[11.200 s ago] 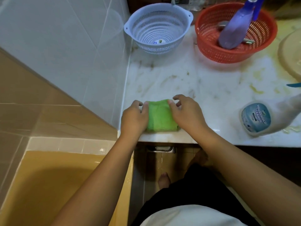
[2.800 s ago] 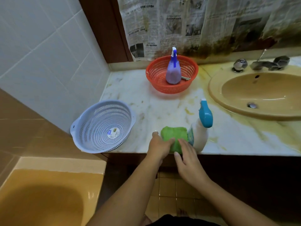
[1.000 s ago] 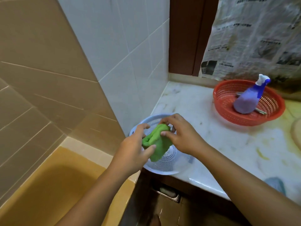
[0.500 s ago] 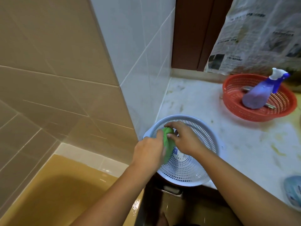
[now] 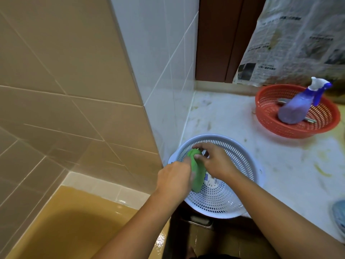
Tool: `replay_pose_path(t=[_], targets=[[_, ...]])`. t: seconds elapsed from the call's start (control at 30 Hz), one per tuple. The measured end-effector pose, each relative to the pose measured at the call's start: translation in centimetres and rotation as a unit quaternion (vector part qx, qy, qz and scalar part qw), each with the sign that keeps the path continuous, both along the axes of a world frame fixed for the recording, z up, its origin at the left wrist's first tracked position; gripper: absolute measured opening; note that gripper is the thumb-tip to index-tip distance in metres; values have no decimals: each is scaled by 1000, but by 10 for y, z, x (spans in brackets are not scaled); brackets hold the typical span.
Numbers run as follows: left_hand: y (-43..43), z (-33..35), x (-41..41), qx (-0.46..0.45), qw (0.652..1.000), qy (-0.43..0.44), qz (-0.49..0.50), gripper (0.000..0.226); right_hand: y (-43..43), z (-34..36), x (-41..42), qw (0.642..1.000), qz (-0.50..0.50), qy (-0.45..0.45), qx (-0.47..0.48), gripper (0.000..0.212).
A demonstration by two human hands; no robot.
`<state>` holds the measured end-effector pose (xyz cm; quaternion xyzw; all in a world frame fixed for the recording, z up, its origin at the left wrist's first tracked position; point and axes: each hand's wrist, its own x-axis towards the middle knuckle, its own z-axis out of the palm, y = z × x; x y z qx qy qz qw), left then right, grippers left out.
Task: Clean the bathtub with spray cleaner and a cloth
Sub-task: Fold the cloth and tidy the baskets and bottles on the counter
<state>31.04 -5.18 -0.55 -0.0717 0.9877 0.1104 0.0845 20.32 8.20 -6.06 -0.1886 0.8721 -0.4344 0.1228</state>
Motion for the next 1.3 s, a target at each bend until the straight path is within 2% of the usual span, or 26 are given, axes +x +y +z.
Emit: replay_pose_path(t=[0.33, 0.57, 0.77, 0.93, 1.03, 1.13, 1.3], targets=[[-2, -3, -2, -55, 998, -22, 1, 28, -7, -10, 0, 999, 14, -28, 16, 10], [-5, -7, -2, -46, 999, -11, 5, 25, -6, -8, 0, 999, 25, -27, 36, 16], [-10, -12, 1, 0, 996, 86, -9, 28, 5, 3, 13, 998, 24, -24, 53, 37], [2, -16, -4, 107, 975, 186, -58, 38, 33, 19, 35, 999, -12, 20, 40, 42], [18, -17, -12, 172, 967, 169, -85, 43, 54, 28, 51, 998, -50, 44, 11, 41], [38, -17, -20, 203, 961, 148, -116, 48, 77, 34, 67, 994, -90, 63, -11, 40], [78, -14, -22, 243, 944, 164, -151, 46, 116, 38, 88, 985, -145, 87, -24, 40]])
